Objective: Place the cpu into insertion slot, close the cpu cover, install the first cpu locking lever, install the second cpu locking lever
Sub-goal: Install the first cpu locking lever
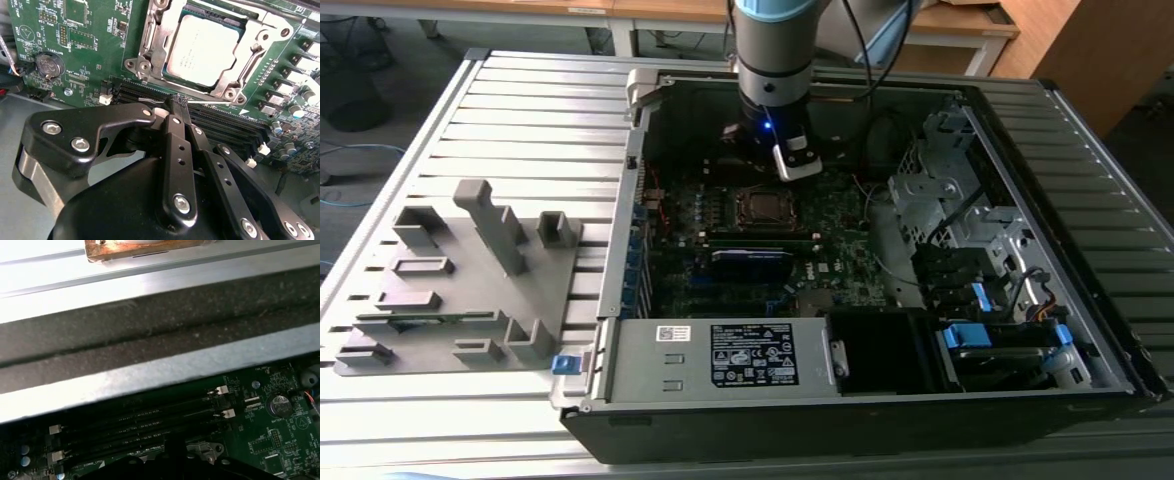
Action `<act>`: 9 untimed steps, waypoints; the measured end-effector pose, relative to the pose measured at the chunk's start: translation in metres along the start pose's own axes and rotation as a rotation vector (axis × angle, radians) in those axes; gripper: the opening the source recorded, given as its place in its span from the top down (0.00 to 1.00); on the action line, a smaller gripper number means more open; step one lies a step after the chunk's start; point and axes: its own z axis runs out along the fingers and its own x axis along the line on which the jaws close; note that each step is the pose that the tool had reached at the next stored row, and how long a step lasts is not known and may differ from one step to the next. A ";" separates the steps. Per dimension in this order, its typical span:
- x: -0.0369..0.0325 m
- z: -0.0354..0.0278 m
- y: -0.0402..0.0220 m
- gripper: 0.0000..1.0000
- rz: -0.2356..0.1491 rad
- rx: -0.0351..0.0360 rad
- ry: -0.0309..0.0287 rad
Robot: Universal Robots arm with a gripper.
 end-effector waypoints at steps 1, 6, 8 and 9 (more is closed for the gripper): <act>0.0006 0.0000 0.0002 0.89 0.002 0.0003 -0.0004; 0.0017 0.0004 0.0011 0.89 0.012 0.0008 -0.0026; 0.0017 0.0005 0.0011 0.89 0.015 0.0010 -0.0033; 0.0017 0.0006 0.0011 0.89 0.016 0.0011 -0.0039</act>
